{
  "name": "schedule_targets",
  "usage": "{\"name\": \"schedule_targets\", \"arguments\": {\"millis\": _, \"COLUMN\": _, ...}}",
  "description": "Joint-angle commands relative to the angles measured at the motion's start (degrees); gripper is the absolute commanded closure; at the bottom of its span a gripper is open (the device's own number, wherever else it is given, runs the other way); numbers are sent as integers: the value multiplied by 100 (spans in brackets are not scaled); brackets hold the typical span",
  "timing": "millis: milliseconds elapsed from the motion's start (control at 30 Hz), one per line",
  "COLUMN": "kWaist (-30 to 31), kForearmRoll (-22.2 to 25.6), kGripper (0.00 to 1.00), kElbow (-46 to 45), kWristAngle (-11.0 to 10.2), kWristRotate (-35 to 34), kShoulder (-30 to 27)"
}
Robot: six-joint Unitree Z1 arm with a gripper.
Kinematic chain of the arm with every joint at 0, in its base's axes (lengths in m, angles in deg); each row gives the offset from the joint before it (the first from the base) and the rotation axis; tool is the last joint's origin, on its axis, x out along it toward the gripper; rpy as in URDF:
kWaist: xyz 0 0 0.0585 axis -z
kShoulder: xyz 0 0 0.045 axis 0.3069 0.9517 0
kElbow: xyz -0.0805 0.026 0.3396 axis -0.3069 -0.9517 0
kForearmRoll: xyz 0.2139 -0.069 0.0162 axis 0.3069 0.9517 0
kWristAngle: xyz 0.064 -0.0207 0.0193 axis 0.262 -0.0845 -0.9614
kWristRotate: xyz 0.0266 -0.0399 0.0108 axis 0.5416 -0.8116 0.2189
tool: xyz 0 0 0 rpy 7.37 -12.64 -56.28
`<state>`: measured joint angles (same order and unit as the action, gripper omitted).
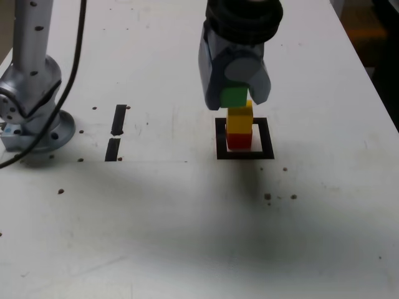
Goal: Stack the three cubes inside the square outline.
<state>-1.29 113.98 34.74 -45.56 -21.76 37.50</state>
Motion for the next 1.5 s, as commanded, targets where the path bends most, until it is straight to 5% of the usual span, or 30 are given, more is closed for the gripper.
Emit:
{"name": "schedule_targets", "arguments": {"millis": 0, "kWaist": -33, "kForearmRoll": -32, "kGripper": 85, "kElbow": -43, "kWristAngle": -23, "kWristRotate": 62, "kShoulder": -56}}
{"name": "schedule_targets", "arguments": {"millis": 833, "kWaist": -59, "kForearmRoll": -611, "kGripper": 76, "kElbow": -445, "kWristAngle": -105, "kWristRotate": 88, "kShoulder": -69}}
{"name": "schedule_targets", "arguments": {"millis": 1133, "kWaist": -59, "kForearmRoll": -690, "kGripper": 61, "kElbow": -527, "kWristAngle": -85, "kWristRotate": 47, "kShoulder": -54}}
{"name": "schedule_targets", "arguments": {"millis": 1467, "kWaist": -78, "kForearmRoll": -793, "kGripper": 31, "kElbow": -613, "kWristAngle": -91, "kWristRotate": 40, "kShoulder": -93}}
